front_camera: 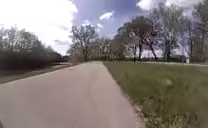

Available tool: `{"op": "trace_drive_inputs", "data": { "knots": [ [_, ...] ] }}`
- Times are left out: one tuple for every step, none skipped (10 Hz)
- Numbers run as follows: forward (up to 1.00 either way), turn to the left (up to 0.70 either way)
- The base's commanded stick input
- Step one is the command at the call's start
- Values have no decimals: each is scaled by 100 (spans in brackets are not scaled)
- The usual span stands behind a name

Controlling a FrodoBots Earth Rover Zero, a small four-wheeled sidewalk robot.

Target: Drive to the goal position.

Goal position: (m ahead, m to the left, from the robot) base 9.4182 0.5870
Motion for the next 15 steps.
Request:
{"op": "trace_drive_inputs", "data": {
  "knots": [
    [100,0],
    [100,0],
    [100,0],
    [100,0],
    [100,0],
    [100,0],
    [100,0],
    [100,0],
    [100,0],
    [100,0],
    [100,0],
    [100,0],
    [100,0],
    [100,0],
    [100,0]
  ]
}}
